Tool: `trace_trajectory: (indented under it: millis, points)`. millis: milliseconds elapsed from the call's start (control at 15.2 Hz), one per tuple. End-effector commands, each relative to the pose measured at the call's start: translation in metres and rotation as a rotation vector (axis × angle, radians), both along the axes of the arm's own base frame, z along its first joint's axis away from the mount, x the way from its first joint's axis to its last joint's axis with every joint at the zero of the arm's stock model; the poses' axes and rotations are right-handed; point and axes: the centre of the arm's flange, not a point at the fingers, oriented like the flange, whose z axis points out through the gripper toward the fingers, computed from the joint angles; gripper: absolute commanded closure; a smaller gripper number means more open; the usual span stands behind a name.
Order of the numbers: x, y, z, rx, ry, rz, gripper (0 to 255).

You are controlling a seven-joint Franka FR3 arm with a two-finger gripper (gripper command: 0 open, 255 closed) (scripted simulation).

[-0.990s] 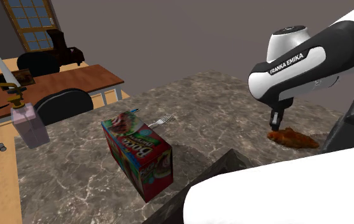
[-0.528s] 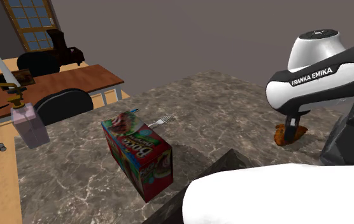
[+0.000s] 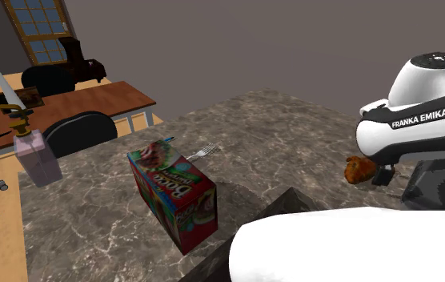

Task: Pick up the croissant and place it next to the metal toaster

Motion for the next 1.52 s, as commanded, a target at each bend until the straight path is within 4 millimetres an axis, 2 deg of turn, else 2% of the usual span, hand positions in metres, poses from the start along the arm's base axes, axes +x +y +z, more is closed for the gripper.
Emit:
trace_trajectory:
  millis: [0,66,594,660,1056,1188,1254,1452]
  points:
    - [0.0,-0.004,-0.01,-0.001,-0.001,0.001,0]
    - [0.001,-0.007,-0.018,-0.001,-0.001,0.001,0]
    - [0.001,-0.007,-0.018,-0.001,-0.001,0.001,0]
    - [0.001,-0.007,-0.018,-0.001,-0.001,0.001,255]
    - [0.003,-0.005,-0.013,-0.001,-0.001,0.0,255]
    - [0.004,-0.002,-0.014,-0.002,-0.001,0.0,255]
    - [0.001,-0.007,-0.018,-0.001,-0.001,0.001,255]
    - [0.001,-0.007,-0.002,-0.001,-0.001,0.001,255]
